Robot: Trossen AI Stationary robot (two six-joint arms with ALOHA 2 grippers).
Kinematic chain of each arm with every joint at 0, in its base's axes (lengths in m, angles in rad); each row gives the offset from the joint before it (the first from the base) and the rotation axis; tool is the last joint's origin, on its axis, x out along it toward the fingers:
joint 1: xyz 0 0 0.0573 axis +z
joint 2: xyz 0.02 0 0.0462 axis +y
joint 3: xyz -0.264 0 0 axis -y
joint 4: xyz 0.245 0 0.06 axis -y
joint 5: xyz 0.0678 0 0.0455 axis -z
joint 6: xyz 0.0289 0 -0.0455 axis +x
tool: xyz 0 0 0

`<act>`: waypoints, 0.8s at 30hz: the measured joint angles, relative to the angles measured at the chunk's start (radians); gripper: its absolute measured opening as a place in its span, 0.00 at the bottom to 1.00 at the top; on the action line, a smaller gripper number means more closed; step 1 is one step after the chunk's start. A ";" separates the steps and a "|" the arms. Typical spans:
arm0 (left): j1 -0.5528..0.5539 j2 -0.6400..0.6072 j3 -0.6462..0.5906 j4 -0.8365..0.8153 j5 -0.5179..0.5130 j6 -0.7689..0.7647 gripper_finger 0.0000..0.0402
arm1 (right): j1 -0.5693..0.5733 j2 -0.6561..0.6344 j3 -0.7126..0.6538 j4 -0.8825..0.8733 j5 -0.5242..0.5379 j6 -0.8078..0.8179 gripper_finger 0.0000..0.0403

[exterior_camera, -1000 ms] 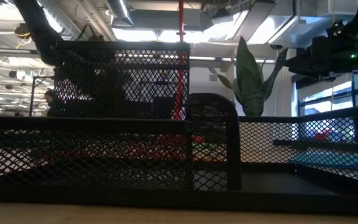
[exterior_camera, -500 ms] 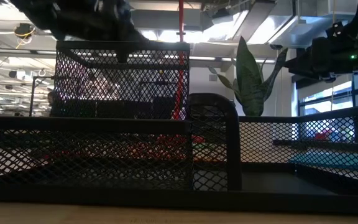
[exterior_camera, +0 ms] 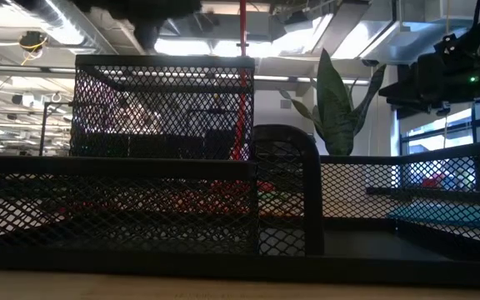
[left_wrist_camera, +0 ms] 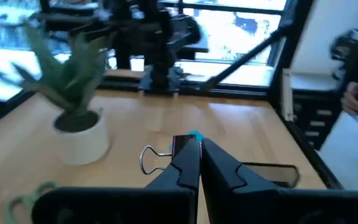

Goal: Pick and place office supplies into organizer
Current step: Put the top left black binder clip into the desk organizer

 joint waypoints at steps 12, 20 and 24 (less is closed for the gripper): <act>-0.295 0.324 0.273 -0.002 -0.211 0.102 0.01 | 0.000 0.000 0.000 0.001 0.000 0.027 0.65; -0.378 0.535 0.459 -0.118 -0.265 0.074 0.01 | 0.000 0.000 0.000 0.001 0.000 0.034 0.65; -0.408 0.605 0.509 -0.183 -0.348 -0.013 0.01 | 0.000 0.001 0.000 0.001 0.000 0.065 0.65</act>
